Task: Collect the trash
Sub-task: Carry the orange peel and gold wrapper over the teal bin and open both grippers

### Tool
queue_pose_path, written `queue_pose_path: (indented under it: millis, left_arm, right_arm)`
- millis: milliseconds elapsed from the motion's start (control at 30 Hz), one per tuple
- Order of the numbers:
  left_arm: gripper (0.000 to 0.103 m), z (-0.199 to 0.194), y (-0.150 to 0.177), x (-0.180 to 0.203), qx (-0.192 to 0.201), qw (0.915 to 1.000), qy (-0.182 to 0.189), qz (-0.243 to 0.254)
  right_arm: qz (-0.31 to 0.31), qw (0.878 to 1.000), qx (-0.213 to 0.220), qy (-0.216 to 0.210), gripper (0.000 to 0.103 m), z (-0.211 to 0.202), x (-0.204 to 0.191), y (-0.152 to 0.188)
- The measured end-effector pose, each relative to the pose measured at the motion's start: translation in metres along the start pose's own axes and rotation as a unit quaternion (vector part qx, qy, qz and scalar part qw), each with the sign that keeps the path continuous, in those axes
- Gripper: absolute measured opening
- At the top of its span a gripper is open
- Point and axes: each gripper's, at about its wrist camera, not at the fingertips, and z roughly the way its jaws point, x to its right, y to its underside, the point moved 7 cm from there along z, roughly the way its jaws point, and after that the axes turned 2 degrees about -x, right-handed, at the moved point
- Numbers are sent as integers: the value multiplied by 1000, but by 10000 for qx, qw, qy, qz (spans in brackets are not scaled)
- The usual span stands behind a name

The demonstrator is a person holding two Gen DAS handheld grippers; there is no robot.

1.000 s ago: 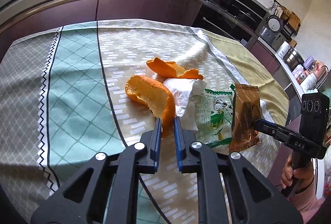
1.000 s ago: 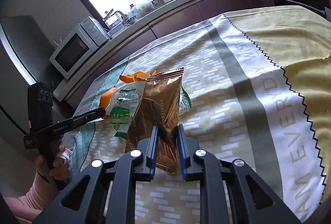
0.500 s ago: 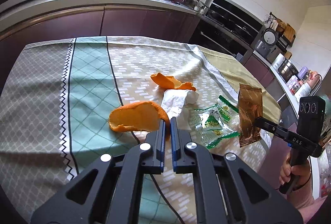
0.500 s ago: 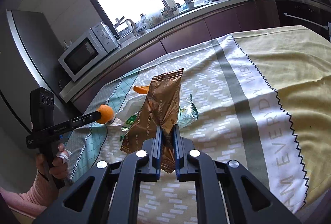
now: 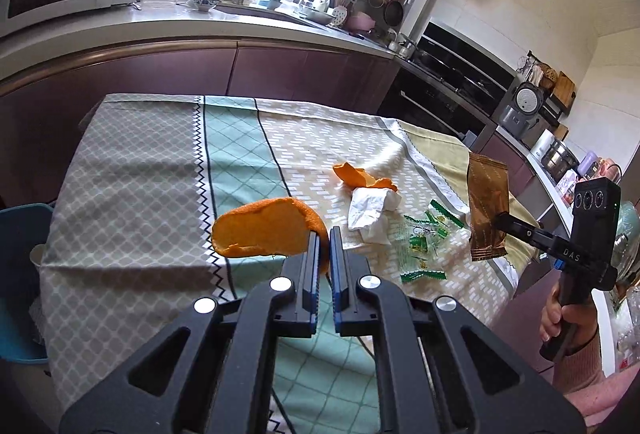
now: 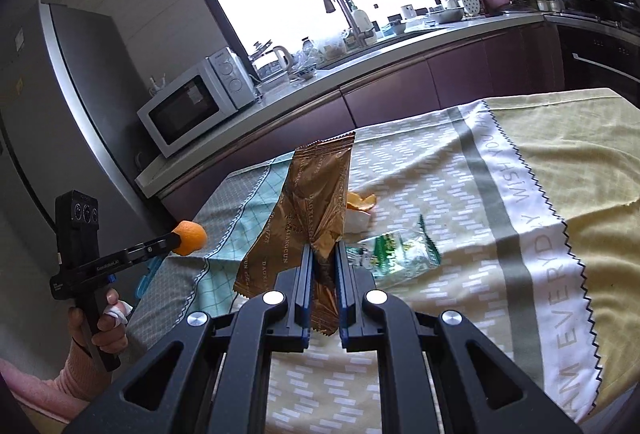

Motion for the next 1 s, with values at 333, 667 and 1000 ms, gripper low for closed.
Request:
queue_pose_path:
  millis: [333,667,1000]
  left_arm:
    - [5,-78,4,-63,479,9966,-591,-318]
    - [5,-160,16,-161,831,9806,-1540,-880]
    - [5,-165,38,-238,688,9721,-1689,-1472]
  right_arm:
    - [-683,9924,-467,-908,9,67,-96,-4]
    - [-1499,9707,-932,-1628,9,129,-201,-4]
    - [-2005,9495,-1422,-1952,9,194,-285,10]
